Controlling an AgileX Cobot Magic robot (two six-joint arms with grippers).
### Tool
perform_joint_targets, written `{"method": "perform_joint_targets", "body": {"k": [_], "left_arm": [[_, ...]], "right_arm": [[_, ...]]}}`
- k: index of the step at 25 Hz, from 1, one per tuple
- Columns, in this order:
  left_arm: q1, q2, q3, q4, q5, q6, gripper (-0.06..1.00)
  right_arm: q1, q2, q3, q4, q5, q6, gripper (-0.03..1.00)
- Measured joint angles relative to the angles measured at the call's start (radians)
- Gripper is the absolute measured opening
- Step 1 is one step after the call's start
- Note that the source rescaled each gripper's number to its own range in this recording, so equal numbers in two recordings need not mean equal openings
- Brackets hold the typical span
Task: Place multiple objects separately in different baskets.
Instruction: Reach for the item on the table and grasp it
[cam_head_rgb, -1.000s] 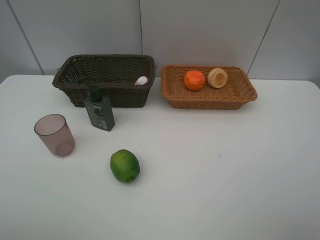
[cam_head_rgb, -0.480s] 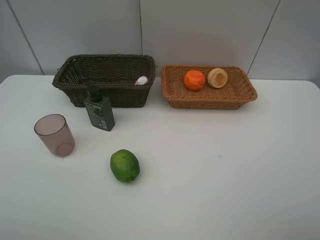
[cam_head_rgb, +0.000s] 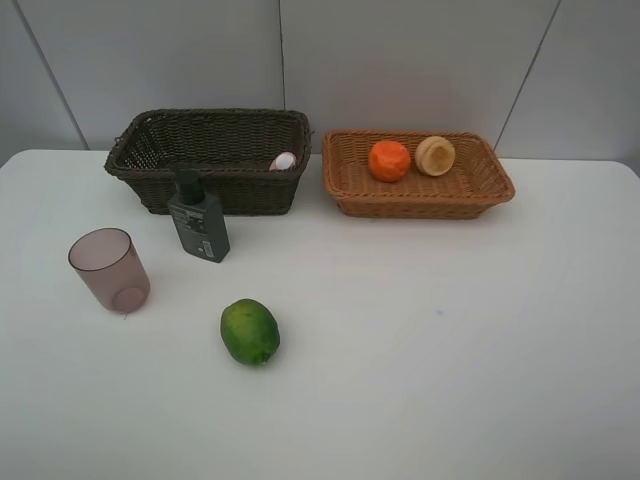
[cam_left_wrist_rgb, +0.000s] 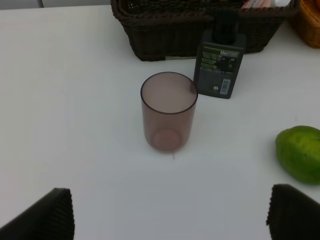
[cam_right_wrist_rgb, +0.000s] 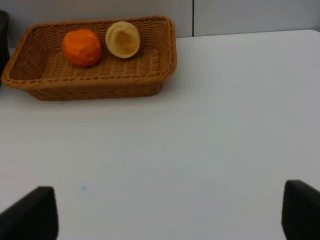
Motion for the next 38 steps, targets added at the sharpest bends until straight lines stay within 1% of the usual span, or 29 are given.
{"method": "perform_joint_targets", "body": {"k": [20, 23, 26, 38], "left_arm": [[0.000, 0.000, 0.000, 0.001, 0.000, 0.000, 1.00], [0.000, 0.000, 0.000, 0.034, 0.000, 0.011, 1.00], [0.000, 0.000, 0.000, 0.046, 0.000, 0.011, 1.00], [0.000, 0.000, 0.000, 0.046, 0.000, 0.010, 1.00]], "right_arm": [[0.000, 0.000, 0.000, 0.000, -0.001, 0.000, 0.97], [0.000, 0.000, 0.000, 0.000, -0.001, 0.000, 0.97], [0.000, 0.000, 0.000, 0.000, -0.001, 0.000, 0.97], [0.000, 0.000, 0.000, 0.000, -0.003, 0.000, 0.97]]}}
